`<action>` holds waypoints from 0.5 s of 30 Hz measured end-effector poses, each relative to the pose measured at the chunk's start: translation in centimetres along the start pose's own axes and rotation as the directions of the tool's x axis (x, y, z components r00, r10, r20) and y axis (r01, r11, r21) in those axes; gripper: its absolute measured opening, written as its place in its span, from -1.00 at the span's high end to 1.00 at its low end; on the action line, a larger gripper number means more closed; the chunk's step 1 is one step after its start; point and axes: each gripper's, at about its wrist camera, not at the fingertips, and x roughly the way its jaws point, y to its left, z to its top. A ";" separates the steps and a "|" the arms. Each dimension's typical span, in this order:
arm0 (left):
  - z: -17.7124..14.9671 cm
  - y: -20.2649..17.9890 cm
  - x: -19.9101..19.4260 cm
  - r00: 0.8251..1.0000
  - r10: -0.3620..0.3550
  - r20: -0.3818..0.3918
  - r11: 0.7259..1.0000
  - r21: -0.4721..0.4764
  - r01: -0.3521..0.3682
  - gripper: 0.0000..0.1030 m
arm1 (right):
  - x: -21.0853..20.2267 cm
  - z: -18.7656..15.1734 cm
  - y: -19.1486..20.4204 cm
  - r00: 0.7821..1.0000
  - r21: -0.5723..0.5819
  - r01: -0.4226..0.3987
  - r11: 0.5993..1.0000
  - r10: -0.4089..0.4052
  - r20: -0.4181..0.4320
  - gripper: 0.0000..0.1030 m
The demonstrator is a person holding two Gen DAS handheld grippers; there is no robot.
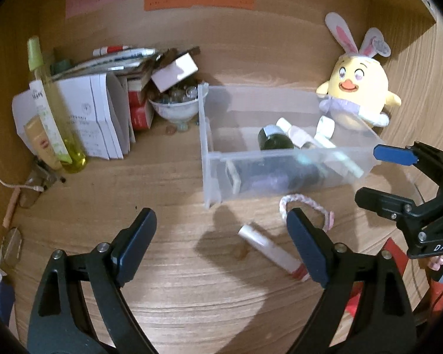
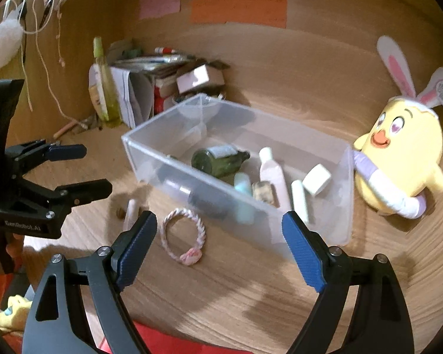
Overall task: Organize objects
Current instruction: 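Withdraw both grippers from the bin toward the hair tie and lipstick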
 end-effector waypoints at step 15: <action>-2.4 0.8 2.6 0.993 -0.003 -0.116 1.000 0.029 0.007 -0.08 | 4.7 -2.7 2.4 0.987 -0.063 -0.058 0.996 0.047 -0.156 -0.49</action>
